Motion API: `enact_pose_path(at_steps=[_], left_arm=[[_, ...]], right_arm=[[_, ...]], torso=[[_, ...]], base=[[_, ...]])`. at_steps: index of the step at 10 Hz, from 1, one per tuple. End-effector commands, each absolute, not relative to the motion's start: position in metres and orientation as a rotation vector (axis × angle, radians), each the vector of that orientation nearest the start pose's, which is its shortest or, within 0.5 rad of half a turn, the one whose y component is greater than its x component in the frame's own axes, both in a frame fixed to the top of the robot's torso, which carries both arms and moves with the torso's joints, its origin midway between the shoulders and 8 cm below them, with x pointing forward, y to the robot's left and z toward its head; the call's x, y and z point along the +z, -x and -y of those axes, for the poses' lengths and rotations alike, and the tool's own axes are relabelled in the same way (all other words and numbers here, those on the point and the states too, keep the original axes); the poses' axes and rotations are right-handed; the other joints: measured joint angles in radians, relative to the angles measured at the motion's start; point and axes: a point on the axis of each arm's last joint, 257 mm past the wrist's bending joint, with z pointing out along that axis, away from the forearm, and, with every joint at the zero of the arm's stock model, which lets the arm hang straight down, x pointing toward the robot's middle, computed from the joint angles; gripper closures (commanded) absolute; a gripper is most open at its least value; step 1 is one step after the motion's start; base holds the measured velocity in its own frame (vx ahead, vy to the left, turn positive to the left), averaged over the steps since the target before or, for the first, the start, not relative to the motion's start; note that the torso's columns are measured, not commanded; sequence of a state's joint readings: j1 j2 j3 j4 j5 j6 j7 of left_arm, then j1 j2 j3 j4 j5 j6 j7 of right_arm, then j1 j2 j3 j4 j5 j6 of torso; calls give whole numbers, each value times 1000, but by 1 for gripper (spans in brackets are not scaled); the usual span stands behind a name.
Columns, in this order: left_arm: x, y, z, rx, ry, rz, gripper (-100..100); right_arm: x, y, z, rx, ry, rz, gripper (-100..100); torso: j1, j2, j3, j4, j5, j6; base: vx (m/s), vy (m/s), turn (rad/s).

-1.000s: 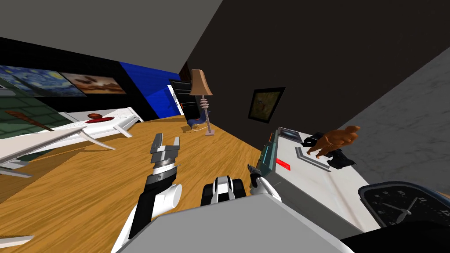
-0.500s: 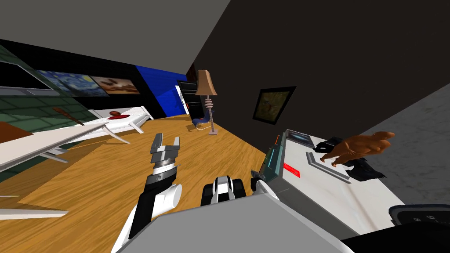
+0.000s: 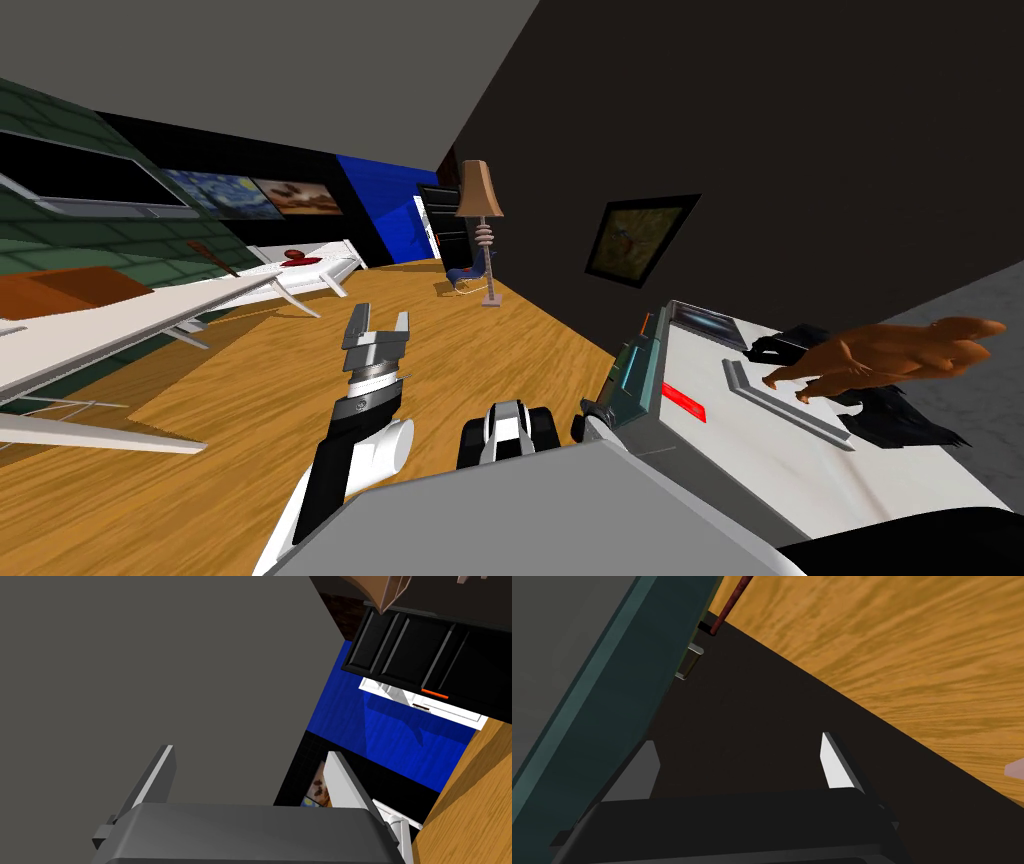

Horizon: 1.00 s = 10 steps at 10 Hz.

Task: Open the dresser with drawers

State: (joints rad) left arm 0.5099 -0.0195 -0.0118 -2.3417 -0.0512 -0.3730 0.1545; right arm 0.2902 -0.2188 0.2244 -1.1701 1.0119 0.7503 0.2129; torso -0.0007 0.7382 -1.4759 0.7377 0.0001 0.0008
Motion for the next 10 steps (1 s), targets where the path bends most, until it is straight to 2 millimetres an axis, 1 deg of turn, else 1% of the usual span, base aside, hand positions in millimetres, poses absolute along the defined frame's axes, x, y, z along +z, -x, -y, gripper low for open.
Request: enact_pose_path(at_steps=[1,2,3,4,5,6,7,8,9,10], left_arm=[[24,-353,-275,-1399,767,-629,0],[24,-353,-275,-1399,767,-629,0],[24,-353,-275,-1399,767,-629,0],[24,-353,-275,-1399,767,-629,0],[24,-353,-275,-1399,767,-629,0],[24,-353,-275,-1399,767,-629,0],[24,-353,-275,-1399,767,-629,0],[24,-353,-275,-1399,767,-629,0],[24,-353,-275,-1399,767,-629,0],[24,-353,-275,-1399,767,-629,0]], right_arm=[[-548,-214,450,-911,-442,-2381,-100],[-546,-209,457,-983,-392,-2381,-100],[-546,-197,465,-1039,-385,-2387,-100],[-541,-198,469,-1098,-332,-2375,-100],[-542,-183,477,-1155,-324,-2385,-100],[-541,-183,478,-1162,-326,-2384,-100],[-535,-179,485,-1243,-263,-2369,-100],[-535,-170,490,-1278,-265,-2373,-100],[-529,-167,496,-1349,-199,-2357,-100],[-527,-159,500,-1386,-204,-2355,-100]], torso=[[0,0,0,0,0,-1],[0,0,0,0,0,0],[1,0,0,0,0,-1],[1,1,-1,0,1,2],[2,1,0,0,1,1],[2,2,0,0,2,2],[2,3,0,0,4,4],[2,3,0,0,2,1],[2,3,0,0,2,2],[2,2,0,0,2,1]], base=[[7,7,106],[9,11,177],[12,9,98],[11,11,163],[6,7,75],[9,7,3],[0,4,128],[-2,3,87],[0,8,132],[2,8,71]])
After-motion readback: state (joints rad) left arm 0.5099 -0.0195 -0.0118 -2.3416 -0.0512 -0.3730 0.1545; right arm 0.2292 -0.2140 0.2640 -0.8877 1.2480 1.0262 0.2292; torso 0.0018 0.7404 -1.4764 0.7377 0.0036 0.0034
